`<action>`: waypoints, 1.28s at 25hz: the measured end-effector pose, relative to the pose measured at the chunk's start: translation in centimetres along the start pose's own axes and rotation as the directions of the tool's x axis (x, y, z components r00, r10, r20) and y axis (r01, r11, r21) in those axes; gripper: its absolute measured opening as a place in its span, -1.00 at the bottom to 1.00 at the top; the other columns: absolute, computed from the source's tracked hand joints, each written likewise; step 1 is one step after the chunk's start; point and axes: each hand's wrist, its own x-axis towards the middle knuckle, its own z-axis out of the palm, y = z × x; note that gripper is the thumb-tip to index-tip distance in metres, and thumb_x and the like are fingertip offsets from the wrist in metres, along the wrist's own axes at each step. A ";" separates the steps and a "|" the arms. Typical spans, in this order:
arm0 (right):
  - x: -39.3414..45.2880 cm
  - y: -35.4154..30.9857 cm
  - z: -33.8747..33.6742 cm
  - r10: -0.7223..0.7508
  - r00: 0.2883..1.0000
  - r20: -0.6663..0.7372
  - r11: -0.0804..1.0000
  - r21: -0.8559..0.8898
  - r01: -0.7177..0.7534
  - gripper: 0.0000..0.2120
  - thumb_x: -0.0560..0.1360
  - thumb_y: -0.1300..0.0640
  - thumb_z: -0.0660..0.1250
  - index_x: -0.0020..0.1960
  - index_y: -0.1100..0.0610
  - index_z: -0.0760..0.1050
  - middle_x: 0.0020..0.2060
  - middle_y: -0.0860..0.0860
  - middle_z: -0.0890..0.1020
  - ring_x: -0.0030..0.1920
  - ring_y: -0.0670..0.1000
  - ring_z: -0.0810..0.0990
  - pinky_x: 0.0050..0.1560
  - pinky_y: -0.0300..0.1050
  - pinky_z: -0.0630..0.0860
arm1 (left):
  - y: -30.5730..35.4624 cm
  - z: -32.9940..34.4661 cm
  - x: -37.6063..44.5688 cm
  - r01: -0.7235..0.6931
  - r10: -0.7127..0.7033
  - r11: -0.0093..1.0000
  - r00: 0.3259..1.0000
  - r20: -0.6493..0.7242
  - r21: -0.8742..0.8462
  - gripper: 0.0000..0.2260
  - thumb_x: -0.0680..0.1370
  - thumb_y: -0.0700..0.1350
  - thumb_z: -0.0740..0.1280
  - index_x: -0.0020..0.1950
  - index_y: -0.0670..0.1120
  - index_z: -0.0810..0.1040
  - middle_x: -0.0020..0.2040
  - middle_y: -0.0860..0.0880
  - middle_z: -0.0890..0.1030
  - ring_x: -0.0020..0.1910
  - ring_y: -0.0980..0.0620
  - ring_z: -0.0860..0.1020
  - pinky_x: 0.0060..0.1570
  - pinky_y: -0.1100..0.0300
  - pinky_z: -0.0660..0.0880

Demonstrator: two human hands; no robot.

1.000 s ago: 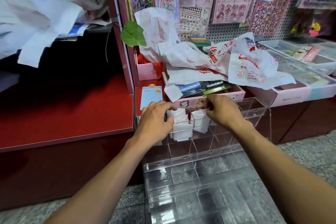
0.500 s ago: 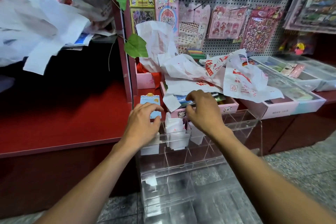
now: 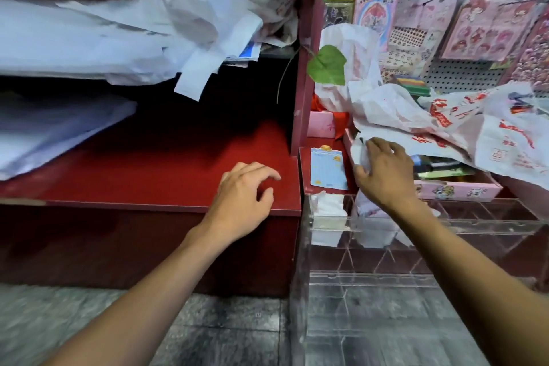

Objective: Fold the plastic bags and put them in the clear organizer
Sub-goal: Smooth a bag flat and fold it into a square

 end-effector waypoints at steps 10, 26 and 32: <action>-4.4 -9.6 -1.8 -0.397 0.898 -0.190 0.662 0.618 0.424 -0.60 0.43 0.29 0.34 0.26 0.18 0.58 0.24 0.02 0.60 0.26 0.02 0.49 0.32 -0.37 0.26 | 1.1 0.0 0.9 0.198 -0.252 0.916 0.961 -0.115 -0.349 -0.39 0.39 -0.24 0.49 0.40 0.05 0.42 0.24 0.08 0.48 0.05 0.09 0.54 0.12 0.19 0.47; -4.9 -13.0 2.1 -0.407 0.905 0.127 0.904 0.194 0.380 -0.68 0.49 0.08 0.31 0.24 0.03 0.48 0.22 0.04 0.59 0.19 0.17 0.52 0.12 0.02 0.43 | -4.5 -7.2 0.6 0.010 -0.690 0.137 0.718 -0.088 -0.991 -0.82 0.60 -0.28 0.15 0.08 -0.10 0.50 -0.17 0.06 0.66 -0.09 0.06 0.62 0.04 0.09 0.54; -6.0 -16.9 3.9 -0.478 0.853 0.211 0.877 0.170 0.450 -0.77 0.62 0.02 0.14 0.18 0.02 0.51 0.15 0.01 0.60 0.11 0.17 0.50 0.10 0.03 0.30 | -6.9 -7.0 -0.5 0.490 -0.757 0.134 0.611 0.230 -0.861 -0.62 0.54 0.15 0.37 0.29 0.03 0.47 0.08 -0.04 0.68 -0.03 -0.04 0.68 -0.10 0.04 0.59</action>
